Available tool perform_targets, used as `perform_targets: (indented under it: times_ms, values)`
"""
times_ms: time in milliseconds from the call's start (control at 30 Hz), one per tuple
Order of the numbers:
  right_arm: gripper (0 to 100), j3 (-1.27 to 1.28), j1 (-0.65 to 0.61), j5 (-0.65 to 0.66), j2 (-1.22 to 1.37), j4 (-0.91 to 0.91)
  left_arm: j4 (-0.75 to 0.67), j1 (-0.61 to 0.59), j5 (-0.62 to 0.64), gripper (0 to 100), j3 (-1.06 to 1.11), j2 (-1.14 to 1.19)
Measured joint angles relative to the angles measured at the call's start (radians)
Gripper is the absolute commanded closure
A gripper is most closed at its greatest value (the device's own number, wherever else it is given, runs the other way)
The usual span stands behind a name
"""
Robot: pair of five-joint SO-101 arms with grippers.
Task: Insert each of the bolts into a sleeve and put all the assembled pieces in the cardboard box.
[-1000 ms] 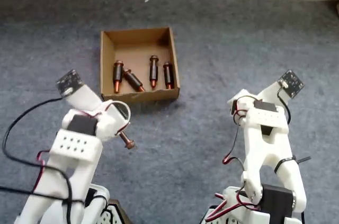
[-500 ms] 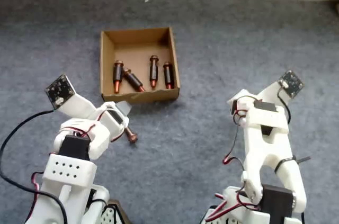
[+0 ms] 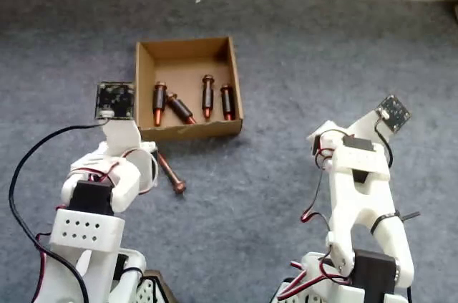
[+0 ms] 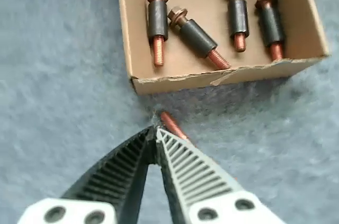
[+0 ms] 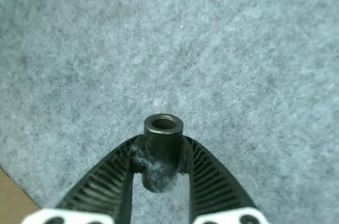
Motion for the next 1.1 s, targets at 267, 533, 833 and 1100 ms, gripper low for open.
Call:
perform_targets:
  times_ms: [267,533,833,1100]
  values:
    - [99.3,0.000,0.000,0.015,0.000,0.000,0.002,-0.020,-0.376,99,0.000,0.000]
    - [99.3,0.000,0.000,0.018,0.000,0.000,0.110,-0.020,-0.496,99,-0.209,0.140]
    - [99.3,0.000,0.000,0.018,0.000,0.000,0.302,0.054,-0.841,85,-0.448,0.427]
    - [99.3,0.000,0.000,0.020,0.000,0.000,0.367,0.101,-1.086,79,-0.451,0.439]
